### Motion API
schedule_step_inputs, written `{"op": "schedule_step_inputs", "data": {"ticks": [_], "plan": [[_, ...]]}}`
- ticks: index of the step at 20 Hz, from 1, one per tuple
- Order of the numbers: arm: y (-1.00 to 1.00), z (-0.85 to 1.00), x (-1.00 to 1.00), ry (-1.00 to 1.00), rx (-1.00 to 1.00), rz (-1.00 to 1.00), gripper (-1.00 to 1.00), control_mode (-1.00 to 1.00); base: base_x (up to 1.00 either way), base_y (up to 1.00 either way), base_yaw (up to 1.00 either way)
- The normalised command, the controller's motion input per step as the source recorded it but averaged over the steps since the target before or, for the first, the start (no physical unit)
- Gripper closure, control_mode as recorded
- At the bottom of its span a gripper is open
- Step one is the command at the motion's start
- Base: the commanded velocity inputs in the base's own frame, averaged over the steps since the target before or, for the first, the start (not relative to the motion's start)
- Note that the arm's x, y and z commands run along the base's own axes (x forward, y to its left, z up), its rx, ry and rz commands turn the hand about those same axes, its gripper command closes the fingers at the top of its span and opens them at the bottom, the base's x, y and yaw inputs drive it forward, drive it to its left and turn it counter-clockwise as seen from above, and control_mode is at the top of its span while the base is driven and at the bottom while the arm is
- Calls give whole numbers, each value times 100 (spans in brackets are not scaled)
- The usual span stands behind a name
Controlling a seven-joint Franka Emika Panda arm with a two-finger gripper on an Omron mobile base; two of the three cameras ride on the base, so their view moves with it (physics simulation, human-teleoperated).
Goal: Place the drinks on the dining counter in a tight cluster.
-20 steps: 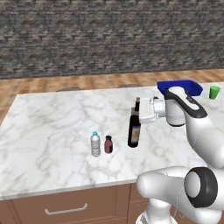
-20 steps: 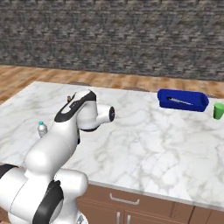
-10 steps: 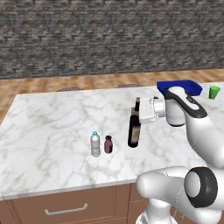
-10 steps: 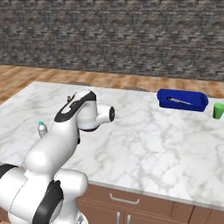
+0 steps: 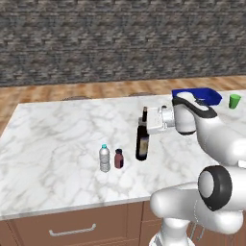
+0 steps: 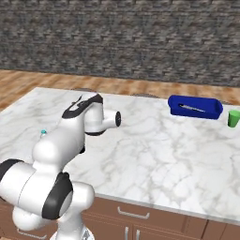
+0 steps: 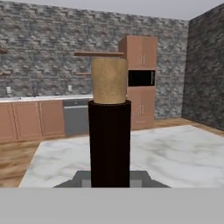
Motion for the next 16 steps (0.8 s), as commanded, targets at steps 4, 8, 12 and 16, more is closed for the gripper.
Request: {"op": "schedule_step_inputs", "data": {"ticks": [4, 8, 12, 16], "plan": [[17, -16, 53, 1, 0, 12, 100, -100, 0, 0, 0], [13, -21, 40, 2, 0, 13, 100, -100, 0, 0, 0], [17, -26, 35, 0, 0, 9, 100, -100, 0, 0, 0], [22, -30, 24, 0, 0, 2, 100, -100, 0, 0, 0]]}}
